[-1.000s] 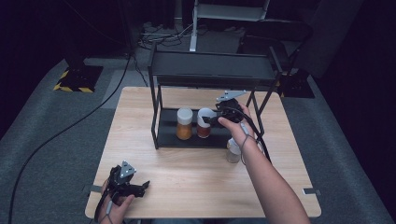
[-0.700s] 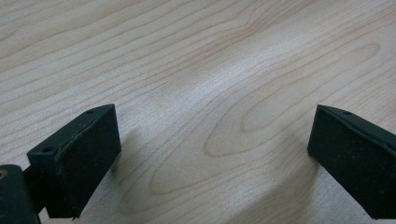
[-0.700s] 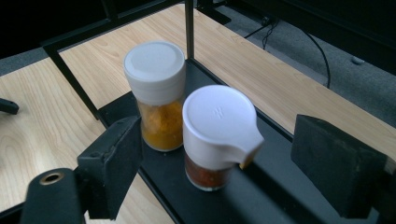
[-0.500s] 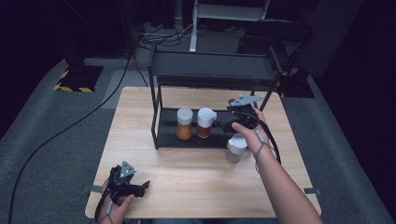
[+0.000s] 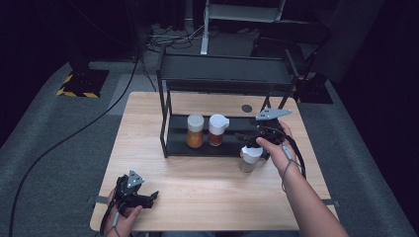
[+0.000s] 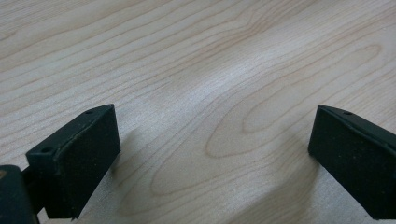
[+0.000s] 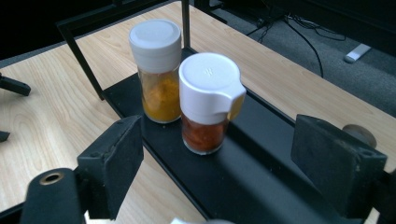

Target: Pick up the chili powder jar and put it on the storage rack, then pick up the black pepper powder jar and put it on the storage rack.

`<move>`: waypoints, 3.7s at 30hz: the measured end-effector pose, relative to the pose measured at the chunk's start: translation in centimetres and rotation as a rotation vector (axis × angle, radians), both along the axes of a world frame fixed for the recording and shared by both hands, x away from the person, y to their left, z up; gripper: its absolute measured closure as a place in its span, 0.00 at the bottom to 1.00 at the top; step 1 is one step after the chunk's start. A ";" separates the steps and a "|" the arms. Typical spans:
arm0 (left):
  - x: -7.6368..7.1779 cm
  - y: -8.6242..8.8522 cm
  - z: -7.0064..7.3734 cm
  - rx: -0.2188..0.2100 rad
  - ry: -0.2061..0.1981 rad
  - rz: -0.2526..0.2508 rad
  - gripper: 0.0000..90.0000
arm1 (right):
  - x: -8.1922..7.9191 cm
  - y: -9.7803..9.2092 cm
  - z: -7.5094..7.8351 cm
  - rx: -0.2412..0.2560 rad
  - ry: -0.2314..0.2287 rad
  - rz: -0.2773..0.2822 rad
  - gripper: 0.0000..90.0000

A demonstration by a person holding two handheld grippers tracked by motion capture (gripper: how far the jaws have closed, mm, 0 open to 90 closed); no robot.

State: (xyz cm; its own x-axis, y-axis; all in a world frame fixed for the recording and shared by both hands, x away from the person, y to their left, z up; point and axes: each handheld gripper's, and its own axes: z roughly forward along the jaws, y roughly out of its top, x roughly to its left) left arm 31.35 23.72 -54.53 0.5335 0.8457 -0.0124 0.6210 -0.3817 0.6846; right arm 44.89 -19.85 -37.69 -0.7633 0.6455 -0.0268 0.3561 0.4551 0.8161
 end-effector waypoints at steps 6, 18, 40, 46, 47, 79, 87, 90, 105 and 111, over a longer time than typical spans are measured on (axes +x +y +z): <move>0.0 0.0 0.0 0.000 0.000 0.001 0.02 | -0.7 -1.2 -0.3 0.006 0.000 -0.009 0.19; 0.0 0.0 0.0 0.000 0.001 0.003 0.02 | -2.0 -3.0 -1.5 0.029 -0.005 -0.022 0.19; 0.1 0.0 0.0 0.001 0.004 0.007 0.01 | -2.8 -4.2 -4.4 0.052 0.010 -0.013 0.18; 0.2 -0.1 0.0 0.001 0.004 0.010 0.00 | -3.2 -4.4 -5.5 0.061 0.013 -0.007 0.18; 0.2 -0.1 0.0 0.002 0.004 0.010 0.00 | -3.3 -4.3 -5.6 0.061 0.014 -0.005 0.18; 0.3 -0.1 0.0 0.002 0.005 0.017 0.00 | -2.3 -3.3 -8.4 -0.066 0.063 0.006 0.32; 0.3 -0.1 0.0 0.002 0.005 0.017 0.00 | -2.3 -3.3 -8.4 -0.064 0.058 0.009 0.33; 0.3 -0.1 0.0 0.002 0.005 0.016 0.00 | -2.3 -3.3 -8.4 -0.065 0.057 0.010 0.33; 0.2 -0.1 0.0 0.001 0.004 0.014 0.00 | -2.4 -3.2 -7.9 -0.042 0.070 0.017 0.33; 0.2 -0.1 0.0 0.001 0.004 0.014 0.00 | -2.4 -3.0 -6.5 -0.041 0.057 0.019 0.33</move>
